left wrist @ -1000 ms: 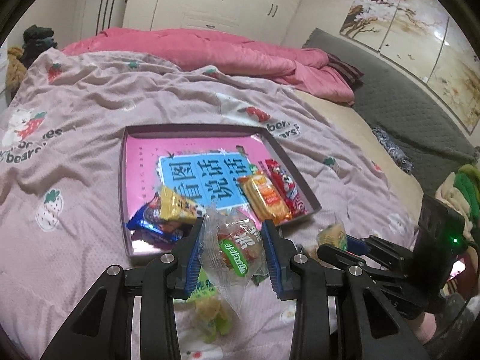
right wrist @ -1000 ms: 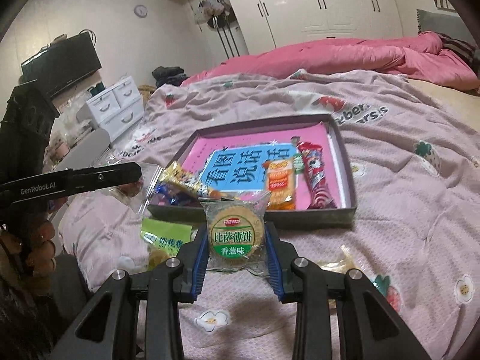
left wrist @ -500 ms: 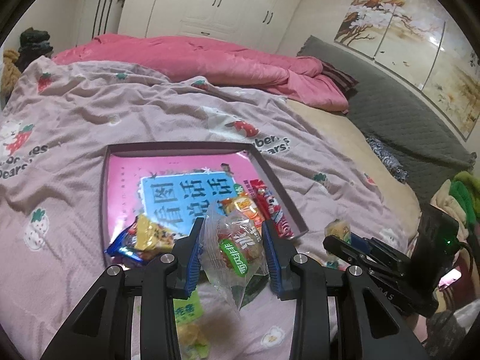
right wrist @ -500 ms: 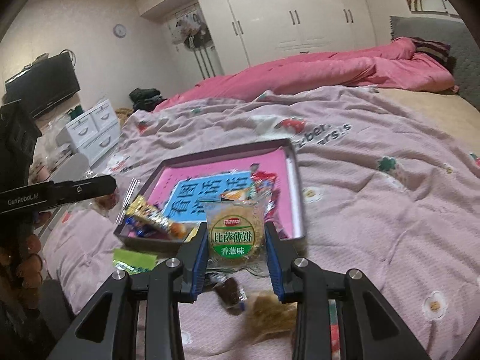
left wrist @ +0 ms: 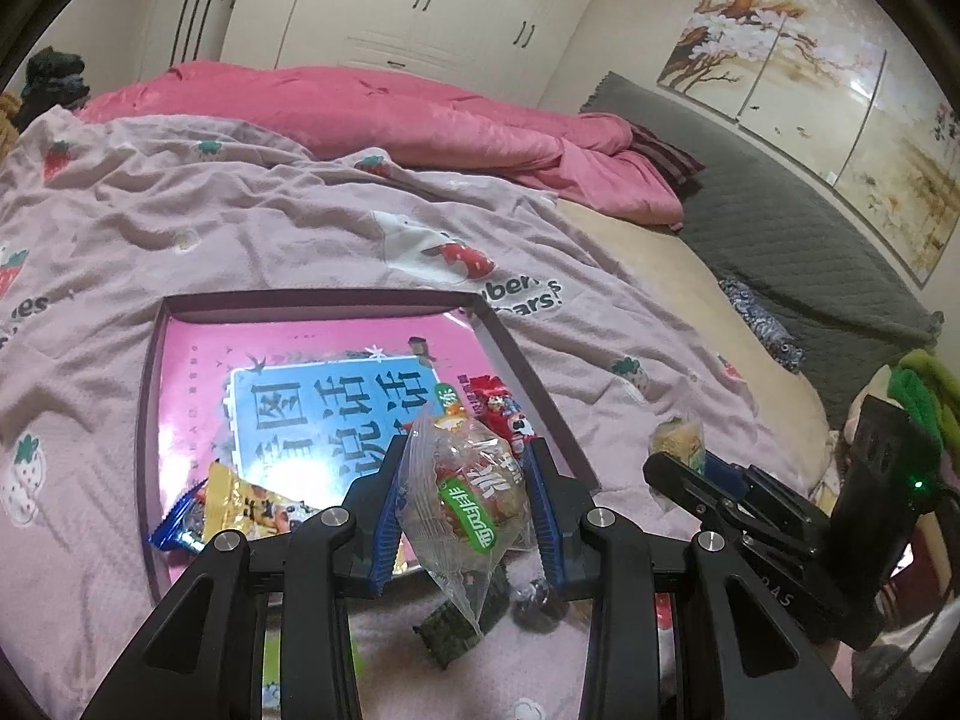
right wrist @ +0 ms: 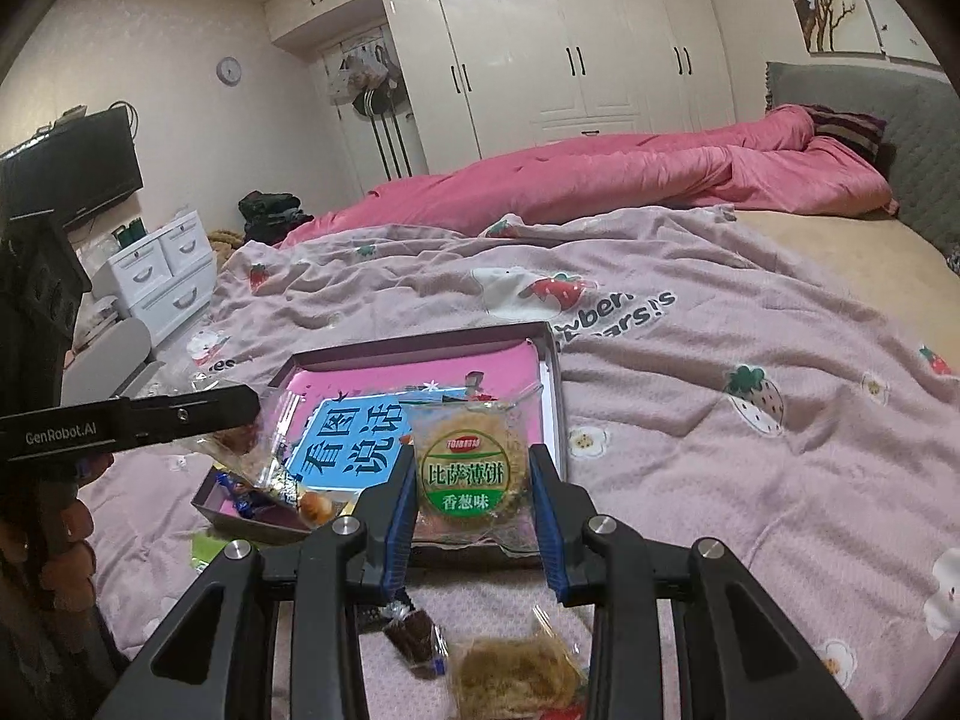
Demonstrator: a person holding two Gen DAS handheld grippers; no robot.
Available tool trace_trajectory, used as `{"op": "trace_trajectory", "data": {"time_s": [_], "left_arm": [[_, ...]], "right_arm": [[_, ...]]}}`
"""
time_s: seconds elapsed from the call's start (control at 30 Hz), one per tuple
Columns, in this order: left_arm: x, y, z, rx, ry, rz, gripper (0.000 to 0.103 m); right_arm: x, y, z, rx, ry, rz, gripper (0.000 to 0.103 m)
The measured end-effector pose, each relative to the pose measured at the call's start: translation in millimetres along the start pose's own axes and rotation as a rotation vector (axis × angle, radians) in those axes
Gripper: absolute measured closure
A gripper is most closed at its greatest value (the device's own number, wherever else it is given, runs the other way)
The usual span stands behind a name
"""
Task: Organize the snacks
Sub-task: 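Carry the candy bag with the left tool while the right carries the cracker pack to the tray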
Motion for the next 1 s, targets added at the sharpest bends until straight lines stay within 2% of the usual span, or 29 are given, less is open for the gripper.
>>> {"op": "trace_trajectory", "data": {"time_s": [0.3, 0.77, 1.0], "left_arm": [[20.1, -6.9, 2.4, 0.007, -0.013, -0.018, 0.064], [52.0, -27.9, 16.1, -0.047, -0.059, 0.032, 0.064], [63.0, -25.6, 24.0, -0.010, -0.076, 0.022, 0.064]], "right_arm": [[13.3, -7.7, -1.3, -0.016, -0.022, 0.004, 0.068], [42.5, -21.9, 0.3, -0.036, -0.072, 0.023, 0.068], [56.3, -23.6, 4.0, -0.040, -0.098, 0.035, 0.068]]}}
Point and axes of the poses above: each gripper's, at about its wrist camera, not at the fingertips, and x roughly the way its jaws point, y to its right, z to its underside, the point moved 7 cm from there along x, roughly the way its jaws point
